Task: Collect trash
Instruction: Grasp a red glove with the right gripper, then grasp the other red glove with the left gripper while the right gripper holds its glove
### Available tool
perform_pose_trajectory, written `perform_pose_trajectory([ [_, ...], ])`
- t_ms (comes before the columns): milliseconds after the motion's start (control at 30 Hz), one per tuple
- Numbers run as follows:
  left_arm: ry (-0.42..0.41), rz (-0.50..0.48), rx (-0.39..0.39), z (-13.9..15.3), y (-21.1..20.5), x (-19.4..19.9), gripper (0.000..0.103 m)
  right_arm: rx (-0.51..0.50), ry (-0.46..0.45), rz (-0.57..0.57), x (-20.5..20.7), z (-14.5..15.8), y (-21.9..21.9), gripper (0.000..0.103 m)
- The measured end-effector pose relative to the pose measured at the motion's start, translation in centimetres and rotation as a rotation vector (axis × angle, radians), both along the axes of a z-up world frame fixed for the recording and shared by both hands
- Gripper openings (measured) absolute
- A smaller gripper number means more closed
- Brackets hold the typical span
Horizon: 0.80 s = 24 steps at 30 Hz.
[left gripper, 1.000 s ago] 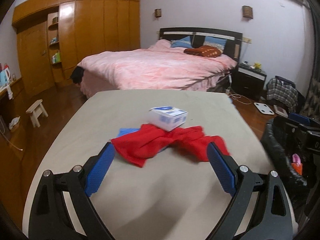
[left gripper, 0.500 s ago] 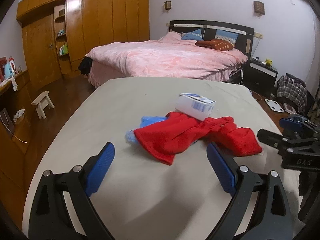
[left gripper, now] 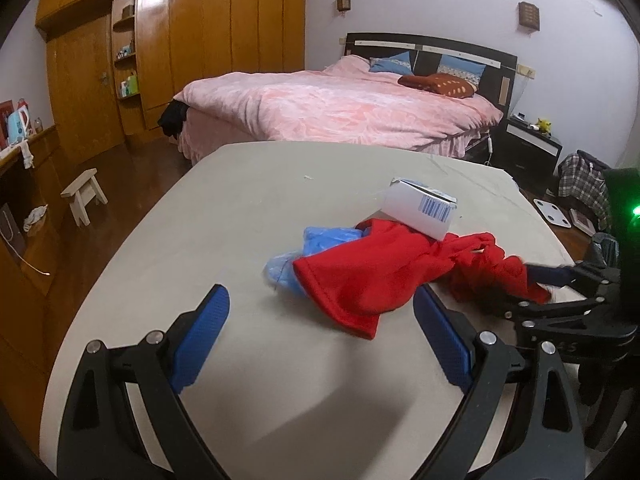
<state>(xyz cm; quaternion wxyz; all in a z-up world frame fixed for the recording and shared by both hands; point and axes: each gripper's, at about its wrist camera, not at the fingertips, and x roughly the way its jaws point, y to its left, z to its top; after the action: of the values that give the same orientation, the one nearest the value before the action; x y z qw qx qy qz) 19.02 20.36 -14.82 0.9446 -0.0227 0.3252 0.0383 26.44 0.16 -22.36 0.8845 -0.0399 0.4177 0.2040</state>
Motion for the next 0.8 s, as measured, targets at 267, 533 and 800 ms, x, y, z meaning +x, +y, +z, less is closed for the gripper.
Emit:
perform_pose_trajectory([
  [267,0.031,-0.025,-0.032,-0.6,-1.1,2.1,0.081,0.073,0.002,-0.030,-0.4,0.6,-2.2,0.018],
  [533,0.097,-0.087,-0.056,-1.7,-2.2,3.9,0.036,0.118,-0.040,-0.080,-1.2,2.7,-5.0,0.017],
  [800,0.060,-0.083,-0.067,-0.7,-2.3,2.5,0.010,0.111,-0.054,-0.084,-1.4,3.2,-5.5,0.017],
])
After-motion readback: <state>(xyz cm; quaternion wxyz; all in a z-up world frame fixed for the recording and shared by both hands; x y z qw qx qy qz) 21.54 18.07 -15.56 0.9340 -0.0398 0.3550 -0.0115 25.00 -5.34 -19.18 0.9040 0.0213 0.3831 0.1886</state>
